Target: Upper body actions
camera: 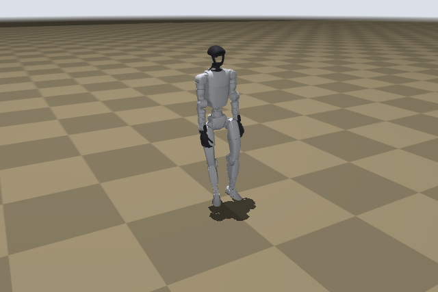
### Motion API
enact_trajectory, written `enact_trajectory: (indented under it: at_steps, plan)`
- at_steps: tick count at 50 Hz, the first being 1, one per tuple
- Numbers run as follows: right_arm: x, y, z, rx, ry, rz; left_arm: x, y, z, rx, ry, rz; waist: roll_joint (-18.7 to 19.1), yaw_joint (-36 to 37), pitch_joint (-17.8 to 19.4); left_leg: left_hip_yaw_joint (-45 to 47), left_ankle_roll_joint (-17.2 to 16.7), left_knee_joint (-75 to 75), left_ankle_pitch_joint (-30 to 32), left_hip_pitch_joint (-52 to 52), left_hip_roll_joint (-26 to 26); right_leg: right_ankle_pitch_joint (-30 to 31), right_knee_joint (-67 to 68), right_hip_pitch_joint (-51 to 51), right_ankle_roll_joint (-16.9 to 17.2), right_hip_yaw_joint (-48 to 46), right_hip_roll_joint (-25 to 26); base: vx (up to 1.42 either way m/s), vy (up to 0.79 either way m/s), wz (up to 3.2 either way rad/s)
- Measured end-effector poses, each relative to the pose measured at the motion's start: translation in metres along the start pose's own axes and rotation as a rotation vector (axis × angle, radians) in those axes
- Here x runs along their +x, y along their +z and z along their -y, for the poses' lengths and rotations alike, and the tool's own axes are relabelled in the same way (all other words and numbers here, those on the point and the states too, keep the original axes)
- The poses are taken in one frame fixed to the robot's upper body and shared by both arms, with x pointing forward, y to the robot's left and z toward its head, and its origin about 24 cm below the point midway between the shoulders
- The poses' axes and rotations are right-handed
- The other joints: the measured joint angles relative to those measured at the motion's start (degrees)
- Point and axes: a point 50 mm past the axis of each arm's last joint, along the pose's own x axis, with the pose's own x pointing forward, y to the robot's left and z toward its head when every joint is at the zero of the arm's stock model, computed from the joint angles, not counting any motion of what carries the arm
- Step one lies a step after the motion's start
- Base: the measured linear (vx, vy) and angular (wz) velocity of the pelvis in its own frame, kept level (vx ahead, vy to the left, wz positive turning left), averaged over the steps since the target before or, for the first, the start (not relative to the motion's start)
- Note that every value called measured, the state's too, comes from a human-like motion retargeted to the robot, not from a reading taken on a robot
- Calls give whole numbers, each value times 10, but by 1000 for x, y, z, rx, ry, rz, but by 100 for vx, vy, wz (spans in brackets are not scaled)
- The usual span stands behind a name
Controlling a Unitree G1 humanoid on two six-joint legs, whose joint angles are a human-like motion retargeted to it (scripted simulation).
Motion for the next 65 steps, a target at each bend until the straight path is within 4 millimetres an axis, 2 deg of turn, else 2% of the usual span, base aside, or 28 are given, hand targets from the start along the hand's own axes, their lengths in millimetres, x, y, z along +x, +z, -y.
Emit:
enact_trajectory:
  at_steps: [3, 5, 7, 9, 13, 18, 23, 28, 35, 40, 44, 47, 52, 54, 56, 60, 65]
  plan:
    - [-1, -9, 0, -4, -3, -45, -1, -11, -1, 3, 8, -29, 12, 11, 14, -48, -23, -65, 24, 12, -9, -3, 5, 24, 3, 34, 11, 28, -8, -131]
    - [-3, -22, 2, -11, -11, -97, -2, -20, -1, 9, 6, -53, 14, -2, 16, -77, 0, -88, 35, 28, -25, -7, 10, 36, 9, 47, 6, 32, 0, -60]
    - [-6, -35, 5, -32, -24, -158, -4, -30, 1, 6, -8, -81, 24, -23, 10, -21, 13, -67, -1, 39, -12, -7, 16, 42, 16, 53, 3, 37, 1, -49]
    - [-9, -47, 5, -35, -36, -215, -5, -37, 2, 8, -21, -106, 31, -37, 6, -5, 19, -62, -10, 45, -12, -7, 19, 44, 18, 67, 6, 24, -1, -64]
    - [-14, -64, 2, 65, -58, -280, -5, -38, -2, 42, -20, -108, 31, -45, 11, 25, 24, -49, -35, 63, -14, -3, 28, 46, 27, 95, -1, 21, -4, -68]
    - [-19, -85, -9, 133, -22, -340, -6, -40, -7, 50, -18, -124, 29, -35, -5, 63, 32, -53, -54, 79, -18, 0, 37, 35, 36, 132, -5, 27, -5, -67]
    - [-19, -83, -14, 97, -8, -338, -5, -34, -7, -9, -24, -110, 30, -46, -7, 87, 43, -78, -55, 99, -25, 0, 57, 22, 44, 157, -5, 16, -3, -46]
    - [-16, -78, -19, 55, 18, -316, -3, -24, -7, 7, -19, -75, 28, -55, -13, 95, 51, -93, -54, 104, -33, 3, 64, 14, 50, 165, -6, 15, -4, -17]
    - [-13, -66, -19, 13, 33, -274, -1, -8, -2, 46, -39, -16, 17, -54, -12, 82, 53, -88, -56, 97, -36, 12, 67, 13, 53, 158, -6, 8, -6, 9]
    - [-11, -59, -17, -6, 33, -243, 0, -3, -1, 72, -48, 2, 11, -54, -12, 54, 49, -82, -49, 84, -33, 5, 80, 14, 48, 132, -3, 4, -9, 52]
    - [-10, -57, -16, 6, 29, -226, -1, -4, -5, 82, -36, -8, 6, -59, -14, 9, 45, -75, -37, 64, -32, 8, 92, 11, 43, 132, 4, 3, -12, 104]
    - [-10, -58, -15, 31, 22, -223, -1, -7, -9, 93, -19, -29, 3, -70, -17, -44, 41, -65, -25, 43, -35, 25, 102, -2, 47, 182, 16, 0, -15, 158]
    - [-12, -63, -11, 77, -1, -234, -3, -10, -20, 129, 5, -59, 2, -110, -15, -163, 26, -52, 0, 10, -51, 57, 113, -28, 92, 324, 38, -8, -15, 213]
    - [-12, -65, -9, 92, -13, -240, -3, -8, -23, 143, 12, -56, 3, -120, -9, -207, 16, -47, 12, -2, -59, 53, 115, -28, 111, 351, 42, -15, -14, 205]
    - [-13, -67, -6, 108, -20, -247, -2, -3, -27, 150, 16, -44, 4, -122, 2, -248, 5, -45, 26, -10, -66, 37, 114, -23, 110, 331, 43, -16, -12, 186]
    - [-15, -74, -4, 126, -21, -274, -2, 9, -31, 143, 26, -6, -8, -79, 24, -286, -18, -50, 51, -17, -79, 5, 90, 2, 61, 255, 47, -9, -5, 122]
    - [-17, -79, 6, 144, -46, -285, 0, 28, -19, 171, 29, 70, -3, -4, 56, -280, -39, -81, 61, -27, -75, 3, 85, 11, 63, 163, 31, -3, 1, 164]
